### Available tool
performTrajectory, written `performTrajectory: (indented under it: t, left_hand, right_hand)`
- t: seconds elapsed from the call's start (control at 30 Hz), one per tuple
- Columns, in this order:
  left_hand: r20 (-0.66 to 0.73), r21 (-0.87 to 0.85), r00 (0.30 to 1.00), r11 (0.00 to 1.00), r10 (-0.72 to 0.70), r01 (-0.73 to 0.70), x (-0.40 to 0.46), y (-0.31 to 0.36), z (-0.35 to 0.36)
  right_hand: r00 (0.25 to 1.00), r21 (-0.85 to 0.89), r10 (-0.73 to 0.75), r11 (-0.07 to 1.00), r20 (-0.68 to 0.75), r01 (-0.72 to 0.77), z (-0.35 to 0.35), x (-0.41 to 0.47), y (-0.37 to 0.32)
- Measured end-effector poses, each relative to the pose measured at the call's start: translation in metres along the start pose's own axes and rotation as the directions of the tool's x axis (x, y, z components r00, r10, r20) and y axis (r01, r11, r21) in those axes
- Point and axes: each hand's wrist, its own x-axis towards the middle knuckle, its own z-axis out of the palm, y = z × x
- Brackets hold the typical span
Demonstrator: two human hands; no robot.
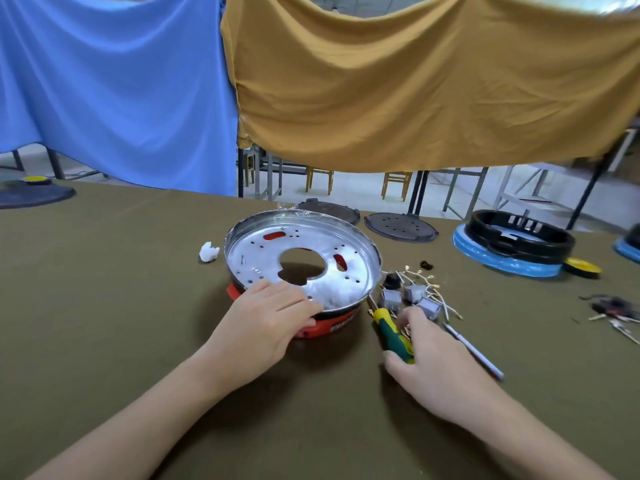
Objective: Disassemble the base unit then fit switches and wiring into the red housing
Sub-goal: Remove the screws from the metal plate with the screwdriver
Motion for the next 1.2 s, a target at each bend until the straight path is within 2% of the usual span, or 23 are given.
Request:
performTrajectory:
  t: [0.17,0.27,0.37,0.47,0.57,0.77,0.87,0.97,1.07,1.13,1.2]
  left_hand:
    - [0.0,0.065,1.0,0.998,0.026,-0.026,-0.001,-0.001,0.0]
    - [0.006,0.089,1.0,0.996,0.024,-0.025,0.001,-0.003,0.003]
    - [-0.005,0.086,1.0,0.996,0.011,-0.01,0.002,-0.003,0.004]
    - [-0.016,0.08,1.0,0.997,-0.007,0.008,0.003,-0.002,0.004]
    - [-0.003,0.098,1.0,0.995,-0.026,0.026,0.004,-0.001,0.003]
    - [0.002,0.128,0.999,0.991,-0.038,0.037,0.004,0.0,0.004]
    - [0.084,0.109,0.99,0.989,-0.11,0.101,0.005,0.005,0.0]
    - [0.194,0.037,0.964,0.983,-0.185,0.181,0.006,0.01,-0.004]
    - [0.179,0.062,0.926,0.943,-0.333,0.327,0.003,0.006,-0.013]
    - [0.173,0.102,0.923,0.938,-0.345,0.331,-0.001,0.001,-0.017]
    - [0.168,0.136,0.944,0.955,-0.285,0.264,-0.002,-0.001,-0.018]
  right_hand:
    - [0.968,0.306,0.145,0.949,-0.207,-0.077,-0.012,0.005,0.012]
    - [0.925,0.316,0.127,0.949,-0.358,-0.008,-0.019,0.006,0.015]
    - [0.832,0.368,0.135,0.926,-0.538,0.087,-0.031,0.011,0.016]
    - [0.743,0.404,0.096,0.881,-0.662,0.247,-0.05,0.021,0.01]
    - [0.689,0.397,0.029,0.834,-0.724,0.382,-0.067,0.036,-0.002]
    - [0.613,0.404,-0.005,0.749,-0.79,0.526,-0.078,0.07,-0.024]
    - [0.549,0.417,0.018,0.672,-0.836,0.612,-0.089,0.081,-0.039]
    - [0.541,0.449,0.042,0.612,-0.84,0.65,-0.1,0.097,-0.06]
    - [0.611,0.508,0.003,0.561,-0.792,0.654,-0.1,0.114,-0.072]
    - [0.64,0.503,-0.043,0.578,-0.768,0.643,-0.095,0.124,-0.076]
    - [0.648,0.486,-0.073,0.599,-0.758,0.636,-0.092,0.131,-0.078]
